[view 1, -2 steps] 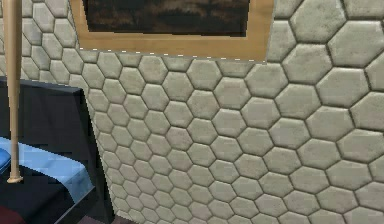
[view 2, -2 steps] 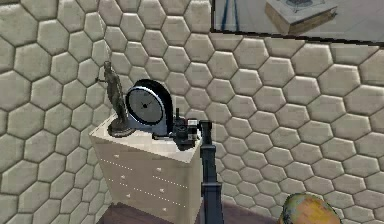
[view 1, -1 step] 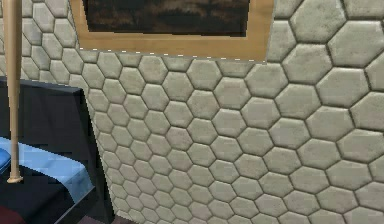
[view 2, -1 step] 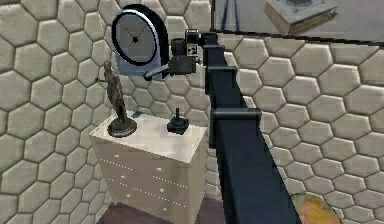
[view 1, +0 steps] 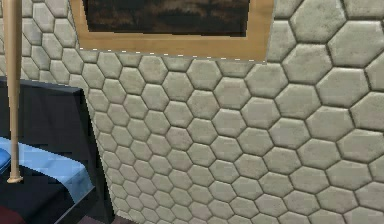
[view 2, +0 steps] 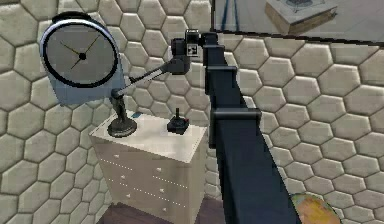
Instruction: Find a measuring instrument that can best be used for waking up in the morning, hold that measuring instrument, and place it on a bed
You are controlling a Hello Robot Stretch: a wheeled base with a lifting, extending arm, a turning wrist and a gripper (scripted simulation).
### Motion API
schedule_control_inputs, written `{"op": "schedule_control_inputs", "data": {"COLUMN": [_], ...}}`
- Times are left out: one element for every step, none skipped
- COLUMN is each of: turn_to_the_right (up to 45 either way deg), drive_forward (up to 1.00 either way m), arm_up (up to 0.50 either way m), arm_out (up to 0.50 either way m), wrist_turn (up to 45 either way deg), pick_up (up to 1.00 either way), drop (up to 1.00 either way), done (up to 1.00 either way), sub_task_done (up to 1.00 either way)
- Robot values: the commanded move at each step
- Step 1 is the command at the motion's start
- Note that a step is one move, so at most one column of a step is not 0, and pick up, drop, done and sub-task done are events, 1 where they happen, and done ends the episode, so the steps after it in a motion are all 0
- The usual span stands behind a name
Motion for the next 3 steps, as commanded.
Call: {"op": "schedule_control_inputs", "data": {"turn_to_the_right": [0.0,0.0,0.0], "drive_forward": [0.0,0.0,0.0], "arm_up": [0.0,0.0,0.0], "arm_out": [0.0,0.0,-0.46], "wrist_turn": [-45.0,-12.0,0.0], "pick_up": [0.0,0.0,0.0], "drop": [0.0,0.0,0.0], "done": [0.0,0.0,0.0], "sub_task_done": [0.0,0.0,0.0]}}
